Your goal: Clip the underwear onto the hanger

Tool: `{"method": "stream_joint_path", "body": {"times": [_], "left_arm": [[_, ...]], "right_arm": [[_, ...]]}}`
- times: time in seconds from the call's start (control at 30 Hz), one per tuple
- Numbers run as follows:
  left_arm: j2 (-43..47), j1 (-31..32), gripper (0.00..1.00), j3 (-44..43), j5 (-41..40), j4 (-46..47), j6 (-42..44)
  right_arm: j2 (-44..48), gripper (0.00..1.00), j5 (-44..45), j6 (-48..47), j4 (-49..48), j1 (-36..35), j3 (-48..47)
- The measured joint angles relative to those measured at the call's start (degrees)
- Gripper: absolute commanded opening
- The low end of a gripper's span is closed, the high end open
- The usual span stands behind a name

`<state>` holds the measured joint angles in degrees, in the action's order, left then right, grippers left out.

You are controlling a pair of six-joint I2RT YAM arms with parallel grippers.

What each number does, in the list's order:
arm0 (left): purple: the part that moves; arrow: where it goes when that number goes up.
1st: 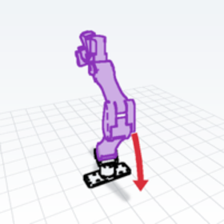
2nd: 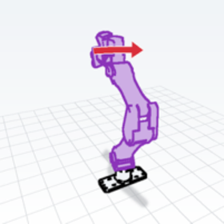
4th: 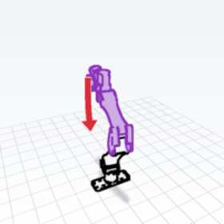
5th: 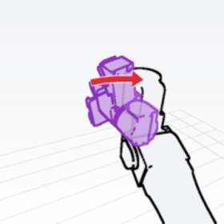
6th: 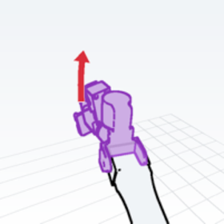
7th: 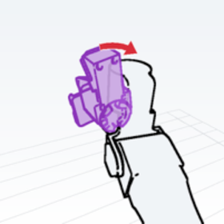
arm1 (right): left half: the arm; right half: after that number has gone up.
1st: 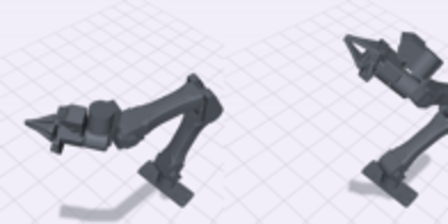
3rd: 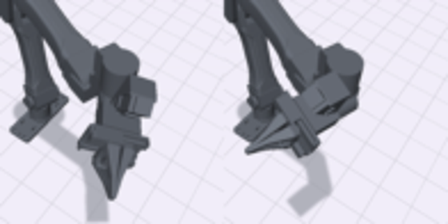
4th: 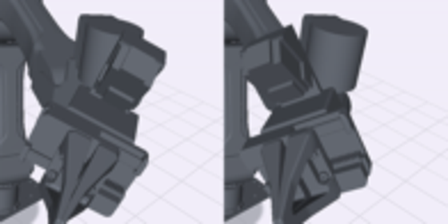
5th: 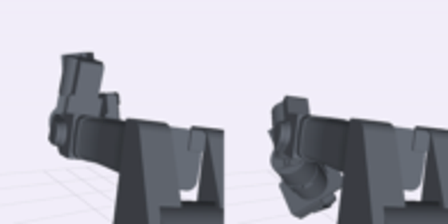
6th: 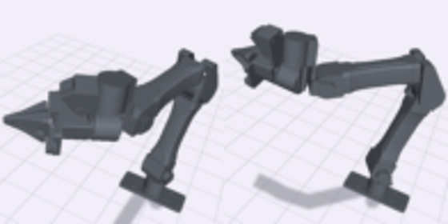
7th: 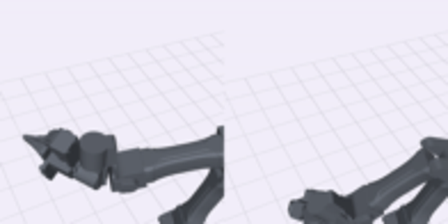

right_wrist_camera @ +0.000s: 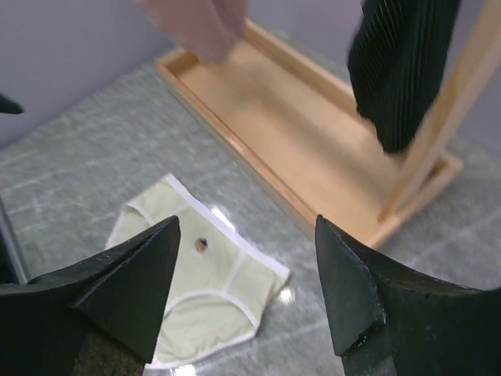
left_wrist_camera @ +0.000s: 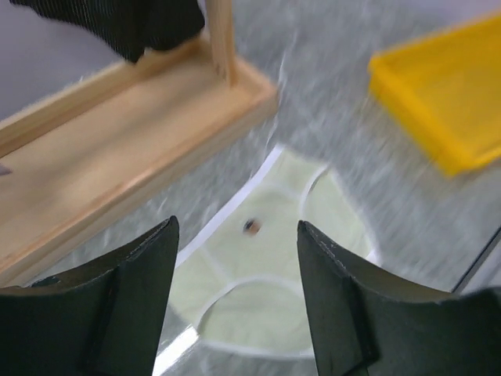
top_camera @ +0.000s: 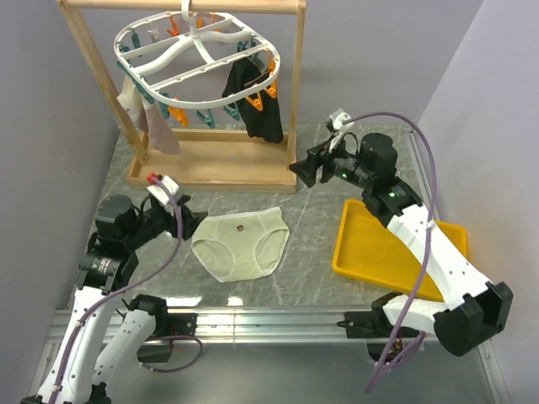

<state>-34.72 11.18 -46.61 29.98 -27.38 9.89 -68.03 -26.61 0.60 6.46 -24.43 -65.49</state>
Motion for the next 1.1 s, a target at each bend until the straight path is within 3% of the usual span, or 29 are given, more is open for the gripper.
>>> {"method": "stream_joint_path", "body": {"times": [0.13, 0.3, 0.5, 0.63, 0.8, 1.1], "left_arm": [[-2.2, -1.0, 0.67, -6.3, 0.7, 7.0, -14.8], [-8.8, -4.0, 0.67, -18.1, -1.8, 12.2, -26.0], [-16.1, -6.1, 0.51, -28.9, -9.7, 11.9, -33.3], [-21.9, -10.0, 0.47, -36.0, -10.6, 9.9, -36.3], [-26.3, -10.8, 0.39, -36.9, -9.9, 9.1, -38.8], [-29.1, -12.3, 0.36, -36.9, -8.2, 9.6, -41.1]], "right_arm": [[2.1, 0.77, -2.6, -0.2, -3.5, -2.2, -0.6], [0.3, 0.77, -2.8, -3.4, -5.0, -9.7, -3.9], [-4.1, 0.78, -3.5, -7.5, -10.1, -16.8, -8.2], [-10.4, 0.78, -3.4, -7.7, -13.0, -19.3, -14.3], [-18.1, 0.73, -1.7, -7.1, -15.7, -22.4, -21.0], [-29.8, 0.65, 2.3, -5.6, -18.9, -26.9, -30.8]]}}
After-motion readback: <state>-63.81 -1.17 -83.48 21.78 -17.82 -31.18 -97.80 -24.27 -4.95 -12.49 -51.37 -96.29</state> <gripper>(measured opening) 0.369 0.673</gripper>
